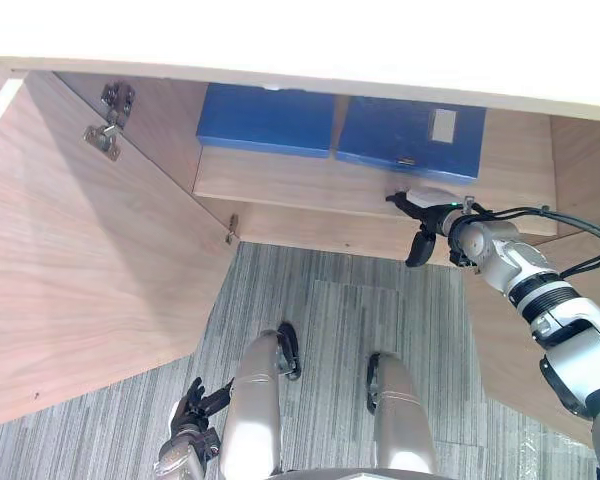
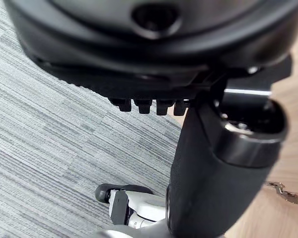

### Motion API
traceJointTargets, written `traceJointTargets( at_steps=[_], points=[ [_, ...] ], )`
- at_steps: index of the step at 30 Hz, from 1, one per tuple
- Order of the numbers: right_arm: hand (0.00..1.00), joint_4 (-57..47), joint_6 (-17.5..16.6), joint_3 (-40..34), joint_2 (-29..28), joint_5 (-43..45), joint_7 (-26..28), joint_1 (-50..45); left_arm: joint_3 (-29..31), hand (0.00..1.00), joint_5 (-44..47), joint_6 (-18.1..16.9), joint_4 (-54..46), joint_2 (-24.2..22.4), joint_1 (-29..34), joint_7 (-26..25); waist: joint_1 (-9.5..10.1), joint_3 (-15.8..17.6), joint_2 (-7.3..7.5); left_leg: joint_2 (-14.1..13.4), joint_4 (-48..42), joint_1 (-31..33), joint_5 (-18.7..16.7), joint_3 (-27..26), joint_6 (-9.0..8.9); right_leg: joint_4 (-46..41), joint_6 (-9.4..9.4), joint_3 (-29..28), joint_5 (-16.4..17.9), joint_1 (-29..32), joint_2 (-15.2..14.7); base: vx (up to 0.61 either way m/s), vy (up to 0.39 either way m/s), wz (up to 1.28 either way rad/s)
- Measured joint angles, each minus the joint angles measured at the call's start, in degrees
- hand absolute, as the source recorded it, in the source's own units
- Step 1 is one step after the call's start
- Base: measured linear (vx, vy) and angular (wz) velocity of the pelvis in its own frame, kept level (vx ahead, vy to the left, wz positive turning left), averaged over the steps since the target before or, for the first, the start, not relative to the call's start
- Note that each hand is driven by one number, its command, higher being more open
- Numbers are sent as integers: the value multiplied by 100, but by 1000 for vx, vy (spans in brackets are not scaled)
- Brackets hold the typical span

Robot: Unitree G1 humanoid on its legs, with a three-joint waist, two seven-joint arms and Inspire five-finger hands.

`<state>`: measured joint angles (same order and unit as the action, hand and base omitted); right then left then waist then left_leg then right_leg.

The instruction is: Walk over to the cabinet, pick up the folder, carry it to the office cabinet, place the folder inside the office cabinet, then close the office cabinet door

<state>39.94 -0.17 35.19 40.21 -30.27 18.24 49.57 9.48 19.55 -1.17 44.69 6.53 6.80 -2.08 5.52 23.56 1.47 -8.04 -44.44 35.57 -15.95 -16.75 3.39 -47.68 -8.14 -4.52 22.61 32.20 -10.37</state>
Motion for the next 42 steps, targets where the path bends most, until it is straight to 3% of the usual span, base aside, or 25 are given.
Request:
traceJointTargets(
  at_steps=[4, 11, 15, 25, 38, 42],
  points=[
    [100, 40, 54, -72, -14, 135, -60, -4, 56, 100, 0, -16, 170, -2, -64, 3, -35, 1, 1, 11, 210, -179, 55, -13, -13, 275, 4, 106, -122, -196, -25, 65, 30, -4],
    [100, 454, 274, -1453, -484, 574, -901, 180, 254, 100, -79, -131, 304, -28, -101, -2, -69, 6, -9, 26, 239, -193, 65, -21, -21, 313, 18, 138, -167, -204, -41, 33, 14, -2],
    [100, 734, 349, -1822, -656, 627, -1066, 432, 311, 100, -119, -198, 393, -68, -175, -20, -90, 36, -67, 35, 136, 33, 75, 9, -2, 237, 15, 144, -173, -2, -49, -1, 24, 3],
    [100, 1225, 377, -2051, -786, 784, -1606, 1038, 338, 100, -129, -216, 453, -162, -491, -69, -87, 183, -388, 32, -375, 729, 55, 142, 60, -367, 27, 135, -119, 674, -75, -31, 15, 5],
    [100, 1331, 91, -2074, -580, 784, -1884, 1117, 330, 100, -128, -257, 607, -181, -639, -130, -82, 138, -481, 85, -496, 1177, 114, 190, 134, -550, -11, 134, -144, 1110, -130, -9, -7, 3],
    [100, 1394, 103, -2309, -227, 226, -1919, 1216, 318, 100, -131, -255, 571, -267, -818, -135, -33, 134, -610, 268, -489, 1394, 196, 218, 220, -673, -29, 150, -140, 1317, -286, -8, -3, 19]
  ],
)
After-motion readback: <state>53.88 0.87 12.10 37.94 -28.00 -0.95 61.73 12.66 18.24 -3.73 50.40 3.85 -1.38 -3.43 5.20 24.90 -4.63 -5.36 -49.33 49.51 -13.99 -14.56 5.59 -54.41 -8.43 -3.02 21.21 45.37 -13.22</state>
